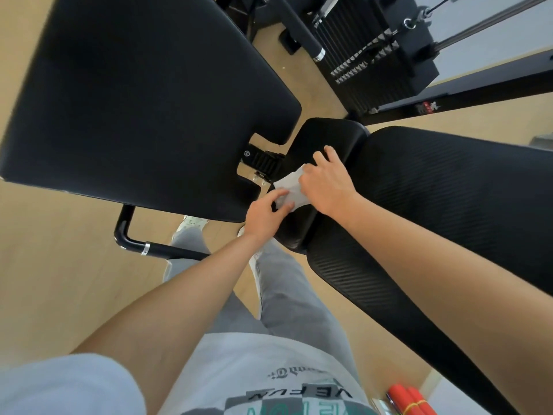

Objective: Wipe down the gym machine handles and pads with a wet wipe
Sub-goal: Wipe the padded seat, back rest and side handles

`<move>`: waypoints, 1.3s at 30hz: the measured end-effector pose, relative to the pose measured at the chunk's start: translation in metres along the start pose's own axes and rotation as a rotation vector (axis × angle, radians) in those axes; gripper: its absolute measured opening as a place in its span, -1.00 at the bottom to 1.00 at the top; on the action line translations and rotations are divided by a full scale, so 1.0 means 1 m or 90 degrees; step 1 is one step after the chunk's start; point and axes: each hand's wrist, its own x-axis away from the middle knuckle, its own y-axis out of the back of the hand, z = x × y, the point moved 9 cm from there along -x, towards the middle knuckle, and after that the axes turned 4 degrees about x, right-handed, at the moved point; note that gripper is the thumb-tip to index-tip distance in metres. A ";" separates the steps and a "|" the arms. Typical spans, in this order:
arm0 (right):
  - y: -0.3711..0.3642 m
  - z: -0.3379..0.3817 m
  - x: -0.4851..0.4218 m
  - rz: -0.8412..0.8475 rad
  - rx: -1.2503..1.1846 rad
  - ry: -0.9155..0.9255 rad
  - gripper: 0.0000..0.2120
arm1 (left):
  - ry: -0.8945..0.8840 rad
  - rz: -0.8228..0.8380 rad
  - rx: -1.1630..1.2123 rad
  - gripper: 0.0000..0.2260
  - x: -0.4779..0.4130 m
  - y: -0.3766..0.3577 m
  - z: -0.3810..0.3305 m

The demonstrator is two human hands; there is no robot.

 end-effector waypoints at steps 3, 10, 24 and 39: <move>-0.002 -0.029 -0.017 -0.001 -0.005 -0.030 -0.76 | -0.034 0.037 0.007 -0.54 -0.028 -0.008 -0.022; -0.002 -0.086 -0.040 0.019 0.041 -0.117 -0.75 | -0.086 0.127 -0.003 -0.53 -0.092 -0.028 -0.062; -0.022 0.000 -0.037 0.067 -0.009 -0.014 -0.53 | 0.007 0.109 0.011 -0.51 -0.026 -0.004 0.024; -0.014 -0.071 -0.032 0.037 -0.015 -0.094 -0.58 | -0.069 0.104 -0.083 -0.45 -0.066 -0.023 -0.032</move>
